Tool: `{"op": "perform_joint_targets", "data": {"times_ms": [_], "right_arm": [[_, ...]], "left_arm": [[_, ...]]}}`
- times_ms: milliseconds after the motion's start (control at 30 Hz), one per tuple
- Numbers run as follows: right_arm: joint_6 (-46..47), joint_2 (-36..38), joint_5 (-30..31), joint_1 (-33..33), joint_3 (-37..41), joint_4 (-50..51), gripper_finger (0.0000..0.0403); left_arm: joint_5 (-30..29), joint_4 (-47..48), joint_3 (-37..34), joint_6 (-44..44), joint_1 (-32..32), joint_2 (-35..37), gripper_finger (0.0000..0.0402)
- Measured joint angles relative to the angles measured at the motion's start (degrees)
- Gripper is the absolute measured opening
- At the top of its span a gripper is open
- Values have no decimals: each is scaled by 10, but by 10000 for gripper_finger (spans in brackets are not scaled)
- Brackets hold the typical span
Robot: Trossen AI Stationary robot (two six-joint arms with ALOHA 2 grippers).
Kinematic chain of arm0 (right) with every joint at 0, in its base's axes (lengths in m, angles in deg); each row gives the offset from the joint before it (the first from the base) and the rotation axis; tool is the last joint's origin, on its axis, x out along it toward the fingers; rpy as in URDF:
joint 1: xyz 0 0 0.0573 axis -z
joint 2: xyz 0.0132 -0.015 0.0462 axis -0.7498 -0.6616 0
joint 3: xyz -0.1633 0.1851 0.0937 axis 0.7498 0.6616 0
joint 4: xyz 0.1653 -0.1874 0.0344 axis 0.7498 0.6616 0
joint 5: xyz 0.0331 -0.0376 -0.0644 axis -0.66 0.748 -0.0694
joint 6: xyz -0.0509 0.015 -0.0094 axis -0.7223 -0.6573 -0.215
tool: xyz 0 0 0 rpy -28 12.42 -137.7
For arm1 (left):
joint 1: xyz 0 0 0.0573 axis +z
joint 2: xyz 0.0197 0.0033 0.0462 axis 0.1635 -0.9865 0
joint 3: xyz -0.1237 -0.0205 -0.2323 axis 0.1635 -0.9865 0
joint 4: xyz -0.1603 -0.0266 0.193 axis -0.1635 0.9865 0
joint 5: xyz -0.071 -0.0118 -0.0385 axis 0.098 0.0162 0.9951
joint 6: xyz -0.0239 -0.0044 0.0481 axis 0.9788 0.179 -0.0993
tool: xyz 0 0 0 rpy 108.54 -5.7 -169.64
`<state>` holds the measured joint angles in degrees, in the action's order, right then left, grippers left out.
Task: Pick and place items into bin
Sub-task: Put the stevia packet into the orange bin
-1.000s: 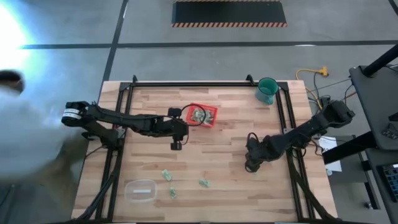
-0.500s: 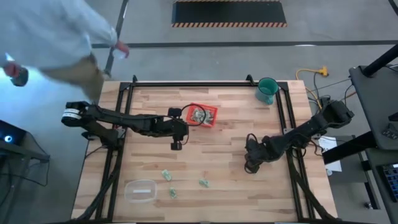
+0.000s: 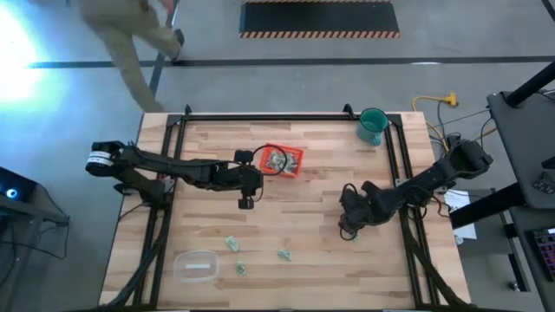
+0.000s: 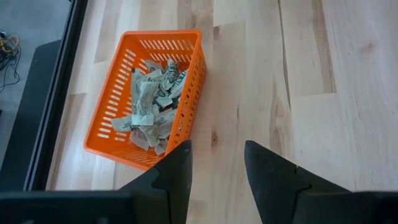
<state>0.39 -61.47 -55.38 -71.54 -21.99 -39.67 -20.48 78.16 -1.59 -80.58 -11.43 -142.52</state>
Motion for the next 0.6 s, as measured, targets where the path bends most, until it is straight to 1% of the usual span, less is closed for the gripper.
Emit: {"op": "perform_joint_targets", "data": {"times_ms": [200,333,467,600], "right_arm": [[-41,0,99,0,-24,-7,23],[-89,0,174,0,-48,-19,22],[-181,0,241,0,-67,-70,22],[-308,0,275,1,-70,-164,22]], "left_arm": [[0,0,0,0,0,0,130],[0,0,0,0,0,0,130],[0,5,0,10,-5,0,130],[0,46,0,28,-12,3,130]]}}
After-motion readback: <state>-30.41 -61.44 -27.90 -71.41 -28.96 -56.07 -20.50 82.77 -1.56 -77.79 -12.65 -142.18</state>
